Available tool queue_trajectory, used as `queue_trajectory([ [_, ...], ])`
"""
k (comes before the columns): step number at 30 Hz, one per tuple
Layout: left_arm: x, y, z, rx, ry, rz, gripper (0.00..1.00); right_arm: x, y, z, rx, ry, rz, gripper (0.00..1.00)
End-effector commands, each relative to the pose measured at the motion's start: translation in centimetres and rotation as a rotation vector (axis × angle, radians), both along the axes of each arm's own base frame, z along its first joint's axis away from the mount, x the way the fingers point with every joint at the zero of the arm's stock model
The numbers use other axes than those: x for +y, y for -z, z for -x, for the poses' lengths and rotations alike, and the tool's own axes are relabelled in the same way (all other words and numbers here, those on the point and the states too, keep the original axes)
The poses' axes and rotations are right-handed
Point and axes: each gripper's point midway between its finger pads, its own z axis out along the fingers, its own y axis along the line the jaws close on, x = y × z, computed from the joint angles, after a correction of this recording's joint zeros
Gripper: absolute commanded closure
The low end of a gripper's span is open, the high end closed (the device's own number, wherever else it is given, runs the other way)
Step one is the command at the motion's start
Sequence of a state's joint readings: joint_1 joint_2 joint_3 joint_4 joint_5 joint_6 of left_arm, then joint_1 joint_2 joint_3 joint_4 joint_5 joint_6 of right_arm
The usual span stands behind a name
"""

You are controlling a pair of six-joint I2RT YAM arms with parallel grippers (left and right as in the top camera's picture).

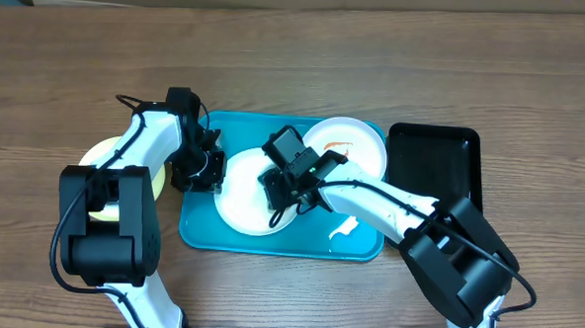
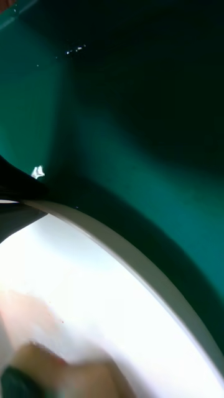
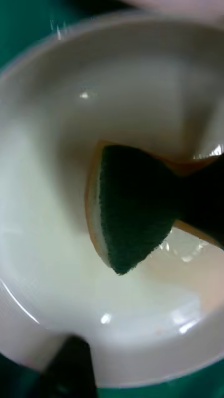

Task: Clean dirty plates on tray and stack at the side
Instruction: 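Scrub the held white plate with the sponge in the right gripper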

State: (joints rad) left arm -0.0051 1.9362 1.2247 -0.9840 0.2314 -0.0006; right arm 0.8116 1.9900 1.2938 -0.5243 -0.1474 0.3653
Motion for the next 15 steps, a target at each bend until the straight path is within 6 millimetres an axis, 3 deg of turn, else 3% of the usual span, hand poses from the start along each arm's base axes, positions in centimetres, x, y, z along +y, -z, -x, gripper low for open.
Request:
queue_trajectory([
  [1, -0.3, 0.9, 0.6, 0.034, 0.003, -0.003, 0.96, 2.9, -0.1, 3.5, 0.104, -0.122, -0.09, 0.96],
  [4, -0.3, 0.9, 0.7, 0.037, 0.003, -0.003, 0.96, 3.4, -0.1, 4.2, 0.11, -0.146, -0.095, 0.96],
  [7, -0.3, 0.9, 0.7, 0.037, 0.003, -0.003, 0.96, 3.1, 0.0, 3.6, 0.088, -0.13, -0.077, 0.96],
  [10, -0.3, 0.9, 0.7, 0.037, 0.003, -0.003, 0.96, 1.5, 0.3, 1.3, 0.016, -0.064, -0.015, 0.96],
  [15, -0.3, 0.9, 0.8, 0.04, 0.003, -0.003, 0.96, -3.2, 0.6, -4.1, -0.107, 0.181, 0.112, 0.96],
])
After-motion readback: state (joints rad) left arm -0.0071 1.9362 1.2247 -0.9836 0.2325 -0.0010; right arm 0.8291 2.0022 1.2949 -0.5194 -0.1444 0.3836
